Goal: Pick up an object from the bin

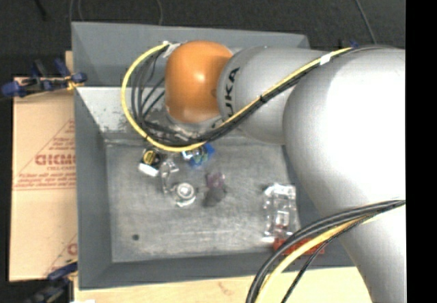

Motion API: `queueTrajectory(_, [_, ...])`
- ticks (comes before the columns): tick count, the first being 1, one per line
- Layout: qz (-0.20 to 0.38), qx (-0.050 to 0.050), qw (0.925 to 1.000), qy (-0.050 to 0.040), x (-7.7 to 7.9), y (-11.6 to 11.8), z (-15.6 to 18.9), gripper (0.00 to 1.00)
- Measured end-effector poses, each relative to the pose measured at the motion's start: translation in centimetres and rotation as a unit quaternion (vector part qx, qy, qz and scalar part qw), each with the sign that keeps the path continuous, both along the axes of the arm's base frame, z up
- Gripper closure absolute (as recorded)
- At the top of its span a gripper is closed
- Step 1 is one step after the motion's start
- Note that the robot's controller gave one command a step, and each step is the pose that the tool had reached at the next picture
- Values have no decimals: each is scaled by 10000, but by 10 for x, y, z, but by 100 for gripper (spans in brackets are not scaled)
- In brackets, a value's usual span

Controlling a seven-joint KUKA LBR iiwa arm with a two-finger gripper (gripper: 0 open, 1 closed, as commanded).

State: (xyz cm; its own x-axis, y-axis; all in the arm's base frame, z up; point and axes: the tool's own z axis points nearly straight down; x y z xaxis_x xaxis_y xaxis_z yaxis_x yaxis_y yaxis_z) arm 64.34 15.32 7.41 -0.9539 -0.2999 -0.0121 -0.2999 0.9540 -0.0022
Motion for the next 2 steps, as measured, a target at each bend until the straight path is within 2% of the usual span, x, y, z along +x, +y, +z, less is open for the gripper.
queueTrajectory(1, [-23,19,10000,-20,2,1,2,100])
queueTrajectory(2, [712,-8,9975,-4,-13,-6,153,100])
